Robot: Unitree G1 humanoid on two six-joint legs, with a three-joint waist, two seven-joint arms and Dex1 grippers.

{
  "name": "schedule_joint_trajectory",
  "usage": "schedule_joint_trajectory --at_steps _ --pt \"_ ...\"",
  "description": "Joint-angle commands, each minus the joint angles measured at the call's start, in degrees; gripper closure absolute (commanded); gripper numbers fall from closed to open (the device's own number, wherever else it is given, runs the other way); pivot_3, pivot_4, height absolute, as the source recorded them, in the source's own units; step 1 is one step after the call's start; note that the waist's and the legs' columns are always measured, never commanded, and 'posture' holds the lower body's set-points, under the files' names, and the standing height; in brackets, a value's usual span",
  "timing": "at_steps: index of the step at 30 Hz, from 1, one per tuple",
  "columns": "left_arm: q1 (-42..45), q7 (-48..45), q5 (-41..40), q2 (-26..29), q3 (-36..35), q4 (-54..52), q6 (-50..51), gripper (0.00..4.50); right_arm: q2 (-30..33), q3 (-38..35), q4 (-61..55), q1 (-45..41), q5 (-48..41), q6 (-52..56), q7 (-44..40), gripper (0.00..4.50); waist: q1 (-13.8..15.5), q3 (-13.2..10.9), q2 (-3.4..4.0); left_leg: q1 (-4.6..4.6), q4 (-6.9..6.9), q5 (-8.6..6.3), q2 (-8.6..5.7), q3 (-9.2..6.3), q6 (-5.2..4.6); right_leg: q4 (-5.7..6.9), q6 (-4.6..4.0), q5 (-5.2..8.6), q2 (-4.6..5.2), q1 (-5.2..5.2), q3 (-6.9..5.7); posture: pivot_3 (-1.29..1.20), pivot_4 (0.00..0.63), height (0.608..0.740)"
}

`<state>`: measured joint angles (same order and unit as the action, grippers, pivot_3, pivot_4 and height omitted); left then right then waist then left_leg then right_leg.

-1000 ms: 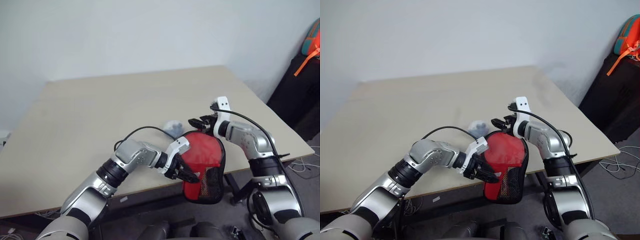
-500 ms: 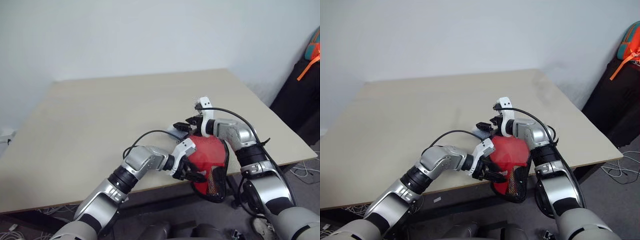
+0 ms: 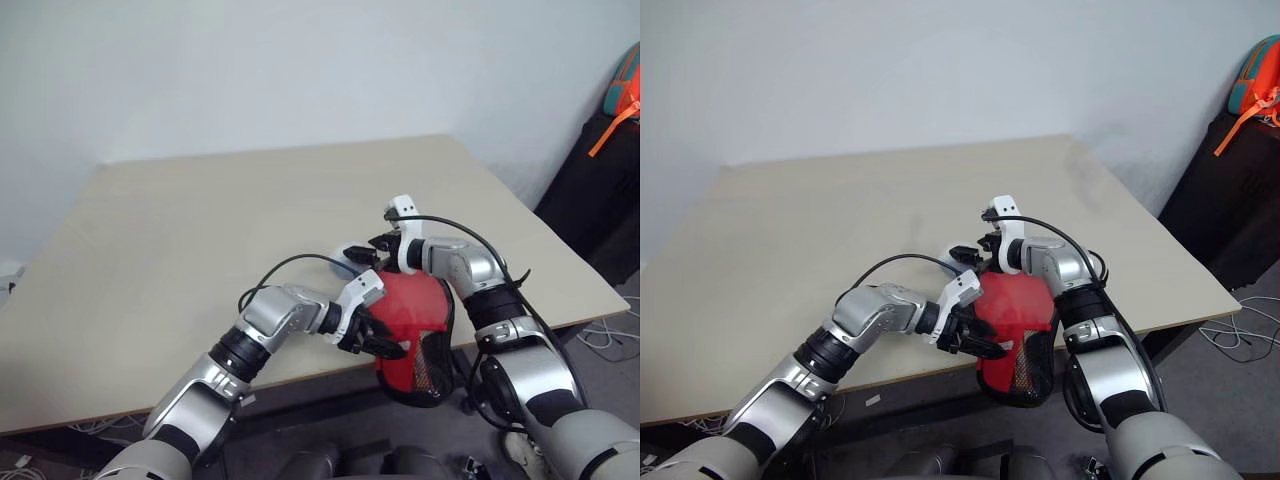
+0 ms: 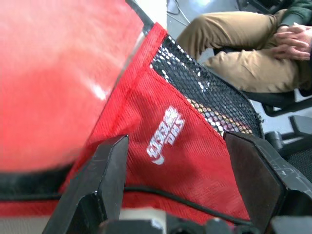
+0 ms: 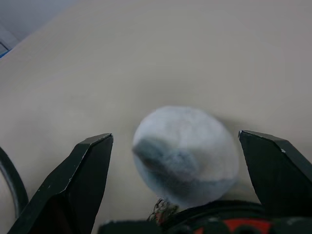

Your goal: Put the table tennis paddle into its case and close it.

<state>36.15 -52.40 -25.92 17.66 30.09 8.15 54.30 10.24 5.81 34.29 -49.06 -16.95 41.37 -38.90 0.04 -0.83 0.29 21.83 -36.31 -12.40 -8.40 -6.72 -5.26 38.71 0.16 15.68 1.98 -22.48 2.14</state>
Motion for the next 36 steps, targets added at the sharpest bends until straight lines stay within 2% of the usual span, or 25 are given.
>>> schedule_joint_trajectory --at_steps 1,13,16,23,27,29,36 --pt "-0.1 1.6 3.6 -0.7 0.5 1.7 -1.5 1.15 -1.2 -0.5 1.3 -2.7 0.6 -1.6 -0.4 0.03 0.2 0.0 0.00 -0.01 0.00 0.00 0.00 0.00 0.00 0.00 0.00 0.00 0.00 0.01 0.00 0.00 0.000 0.740" --pt "-1.2 2.3 5.0 -1.0 -0.6 0.3 -0.1 1.15 -3.6 0.8 11.8 -4.8 6.1 -3.9 0.7 0.03 0.2 0.0 0.01 -0.17 0.01 0.00 -0.02 0.00 0.00 0.00 0.00 0.00 -0.01 0.16 0.01 0.00 0.000 0.740" --pt "-1.2 2.2 5.3 -0.9 -0.6 0.3 0.2 1.15 -3.9 0.1 12.5 -4.9 7.2 -5.8 1.8 0.62 0.2 0.0 0.01 -0.18 0.01 0.00 -0.02 0.00 0.00 0.00 0.00 0.00 -0.02 0.16 0.02 0.00 0.000 0.740" --pt "-1.1 2.0 5.0 -0.9 -0.4 0.5 2.9 1.15 -5.1 -5.6 13.7 -6.1 6.3 -10.0 8.1 3.00 0.1 0.0 0.01 -0.19 0.05 0.00 -0.02 0.00 0.00 0.00 0.00 0.00 -0.03 0.16 0.03 0.00 0.000 0.740" --pt "-0.9 1.3 4.7 -1.1 -0.2 0.6 4.3 1.15 -5.3 -7.1 15.3 -6.3 8.2 -15.2 13.9 4.11 0.1 0.0 0.01 -0.20 0.08 0.01 -0.02 0.00 0.01 0.00 0.00 0.00 -0.03 0.15 0.03 0.00 0.000 0.740" --pt "-0.9 1.1 4.7 -1.2 -0.2 0.6 4.6 1.15 -5.5 -8.5 16.0 -6.7 7.7 -16.8 16.2 4.42 0.1 0.0 0.01 -0.20 0.09 0.01 -0.02 0.00 0.02 0.00 0.00 0.00 -0.03 0.14 0.04 0.00 0.000 0.740" --pt "-1.1 1.1 4.5 -1.6 -0.3 0.3 5.9 1.15 -4.5 -11.2 19.4 -7.4 7.9 -21.9 21.3 4.43 0.1 0.0 0.01 -0.21 0.12 0.03 -0.02 0.01 0.04 -0.01 0.00 0.00 -0.04 0.14 0.05 0.00 0.000 0.740"
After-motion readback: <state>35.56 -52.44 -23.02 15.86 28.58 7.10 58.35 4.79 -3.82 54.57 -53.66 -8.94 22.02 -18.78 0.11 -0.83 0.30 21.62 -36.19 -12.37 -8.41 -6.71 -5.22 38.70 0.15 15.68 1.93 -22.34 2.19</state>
